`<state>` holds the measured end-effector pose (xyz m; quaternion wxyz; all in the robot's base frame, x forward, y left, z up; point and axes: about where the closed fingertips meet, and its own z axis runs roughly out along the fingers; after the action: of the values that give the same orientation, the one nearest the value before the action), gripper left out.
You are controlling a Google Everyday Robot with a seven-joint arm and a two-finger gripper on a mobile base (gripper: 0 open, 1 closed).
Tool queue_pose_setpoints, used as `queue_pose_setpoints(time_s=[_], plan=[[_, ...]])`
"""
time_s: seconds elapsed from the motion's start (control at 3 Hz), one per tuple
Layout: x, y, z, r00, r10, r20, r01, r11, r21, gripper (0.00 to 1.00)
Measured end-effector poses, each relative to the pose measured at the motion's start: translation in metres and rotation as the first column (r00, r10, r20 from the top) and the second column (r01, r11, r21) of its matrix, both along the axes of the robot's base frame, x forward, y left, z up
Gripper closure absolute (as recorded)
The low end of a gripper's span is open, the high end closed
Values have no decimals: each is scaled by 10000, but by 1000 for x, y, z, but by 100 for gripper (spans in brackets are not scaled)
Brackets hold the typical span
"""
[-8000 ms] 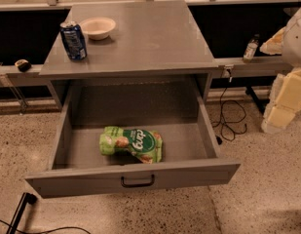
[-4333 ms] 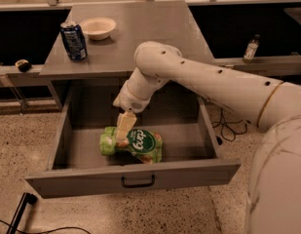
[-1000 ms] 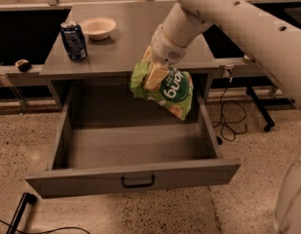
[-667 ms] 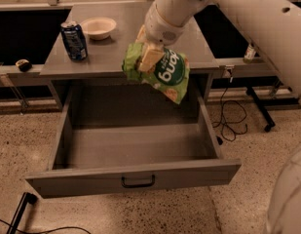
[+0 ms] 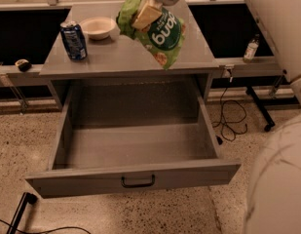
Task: Pick green rice chip bag from top drawer and place on counter
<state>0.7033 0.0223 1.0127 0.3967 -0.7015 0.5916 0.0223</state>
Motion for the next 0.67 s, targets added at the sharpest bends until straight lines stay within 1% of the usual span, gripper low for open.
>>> queue_pose_setpoints(time_s=[0.33,0.67], plan=[[43,-14,17,9973,-578,448,481,9799,1936,100],[86,-19,-1,9954,-954,-81,929,9415,3239,81]])
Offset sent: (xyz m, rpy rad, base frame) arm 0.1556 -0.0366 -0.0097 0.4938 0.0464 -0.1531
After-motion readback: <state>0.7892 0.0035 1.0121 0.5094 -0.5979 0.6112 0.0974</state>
